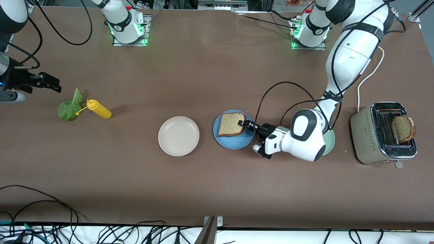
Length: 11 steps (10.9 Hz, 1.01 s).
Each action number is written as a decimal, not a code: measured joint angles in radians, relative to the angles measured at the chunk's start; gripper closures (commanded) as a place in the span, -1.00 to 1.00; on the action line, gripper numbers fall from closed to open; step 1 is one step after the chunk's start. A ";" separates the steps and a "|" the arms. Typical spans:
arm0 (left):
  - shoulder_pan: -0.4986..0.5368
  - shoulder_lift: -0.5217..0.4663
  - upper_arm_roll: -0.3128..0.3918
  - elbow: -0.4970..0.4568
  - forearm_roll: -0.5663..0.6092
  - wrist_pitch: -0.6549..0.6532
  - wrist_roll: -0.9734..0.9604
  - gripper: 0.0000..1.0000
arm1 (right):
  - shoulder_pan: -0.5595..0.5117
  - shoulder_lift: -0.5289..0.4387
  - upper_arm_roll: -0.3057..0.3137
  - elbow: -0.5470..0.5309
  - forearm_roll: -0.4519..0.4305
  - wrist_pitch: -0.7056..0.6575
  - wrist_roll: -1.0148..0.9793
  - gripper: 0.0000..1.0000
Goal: Make sandwich in blue plate with both arms
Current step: 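Carry the bread slice to the blue plate and release it, then withdraw the left gripper while the right gripper grasps the lettuce leaf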
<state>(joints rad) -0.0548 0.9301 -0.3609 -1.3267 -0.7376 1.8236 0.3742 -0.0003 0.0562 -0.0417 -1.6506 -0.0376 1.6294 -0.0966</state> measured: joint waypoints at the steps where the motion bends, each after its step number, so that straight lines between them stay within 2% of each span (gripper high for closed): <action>1: 0.000 0.004 0.000 0.000 0.000 0.005 0.007 -1.00 | 0.000 0.000 0.000 0.000 0.000 0.000 0.000 -1.00; 6: 0.005 0.028 0.010 0.003 0.001 0.016 0.026 -1.00 | 0.000 0.000 0.000 0.000 0.000 0.000 0.000 -1.00; 11: 0.010 -0.019 0.018 0.047 0.278 0.017 0.031 -1.00 | 0.000 0.000 -0.001 0.000 0.000 0.000 0.000 -1.00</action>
<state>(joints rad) -0.0445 0.9112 -0.3432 -1.2792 -0.4601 1.8401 0.4048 -0.0003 0.0563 -0.0424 -1.6506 -0.0376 1.6294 -0.0966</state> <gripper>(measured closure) 0.000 0.000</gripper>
